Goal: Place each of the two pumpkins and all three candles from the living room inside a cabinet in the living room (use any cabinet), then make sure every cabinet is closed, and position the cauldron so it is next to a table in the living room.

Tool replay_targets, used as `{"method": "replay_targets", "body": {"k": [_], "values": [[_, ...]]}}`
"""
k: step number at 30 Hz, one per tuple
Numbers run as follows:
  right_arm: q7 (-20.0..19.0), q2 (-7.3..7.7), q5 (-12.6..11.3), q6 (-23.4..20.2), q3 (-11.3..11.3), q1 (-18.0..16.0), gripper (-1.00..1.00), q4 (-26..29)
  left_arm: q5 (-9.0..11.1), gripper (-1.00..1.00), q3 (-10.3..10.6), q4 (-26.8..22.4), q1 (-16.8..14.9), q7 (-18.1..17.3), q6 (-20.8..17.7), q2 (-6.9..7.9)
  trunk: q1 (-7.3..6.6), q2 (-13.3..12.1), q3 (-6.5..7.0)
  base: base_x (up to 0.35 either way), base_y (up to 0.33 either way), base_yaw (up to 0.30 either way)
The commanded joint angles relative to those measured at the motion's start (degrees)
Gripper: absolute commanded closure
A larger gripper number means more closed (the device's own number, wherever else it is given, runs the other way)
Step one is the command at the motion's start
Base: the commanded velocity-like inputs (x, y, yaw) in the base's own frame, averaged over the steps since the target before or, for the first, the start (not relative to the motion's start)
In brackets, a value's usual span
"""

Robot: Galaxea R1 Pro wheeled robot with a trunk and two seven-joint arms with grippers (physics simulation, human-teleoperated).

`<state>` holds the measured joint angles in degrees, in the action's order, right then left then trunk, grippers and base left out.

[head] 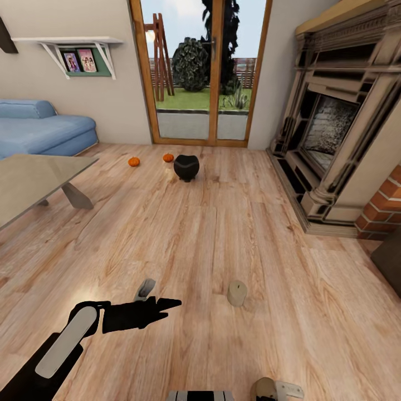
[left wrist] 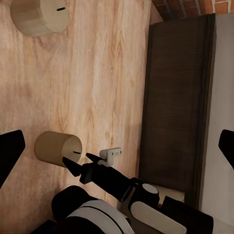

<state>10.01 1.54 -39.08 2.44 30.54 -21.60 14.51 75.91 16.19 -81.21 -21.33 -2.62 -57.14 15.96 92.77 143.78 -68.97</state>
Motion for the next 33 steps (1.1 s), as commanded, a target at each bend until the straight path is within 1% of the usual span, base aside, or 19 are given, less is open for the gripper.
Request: {"method": "replay_targets", "body": {"k": [1,8,33], "values": [[0.3,0.04,-0.6,0.2,0.5,0.0,-1.00,0.1,-0.2,-1.00,0.0,0.0,0.0,-0.3,-0.1,0.04,-0.01,0.0,-0.04,0.000,0.000,0.000],[0.3,0.04,-0.6,0.3,0.5,0.0,-1.00,0.1,-0.2,-1.00,0.0,0.0,0.0,-0.3,-0.1,0.01,-0.01,0.0,-0.04,0.000,0.000,0.000],[0.3,0.04,-0.6,0.5,0.5,0.0,-1.00,0.1,-0.2,-1.00,0.3,0.0,0.0,-0.3,-0.1,-0.05,-0.01,0.0,-0.04,0.046,0.000,0.000]]}}
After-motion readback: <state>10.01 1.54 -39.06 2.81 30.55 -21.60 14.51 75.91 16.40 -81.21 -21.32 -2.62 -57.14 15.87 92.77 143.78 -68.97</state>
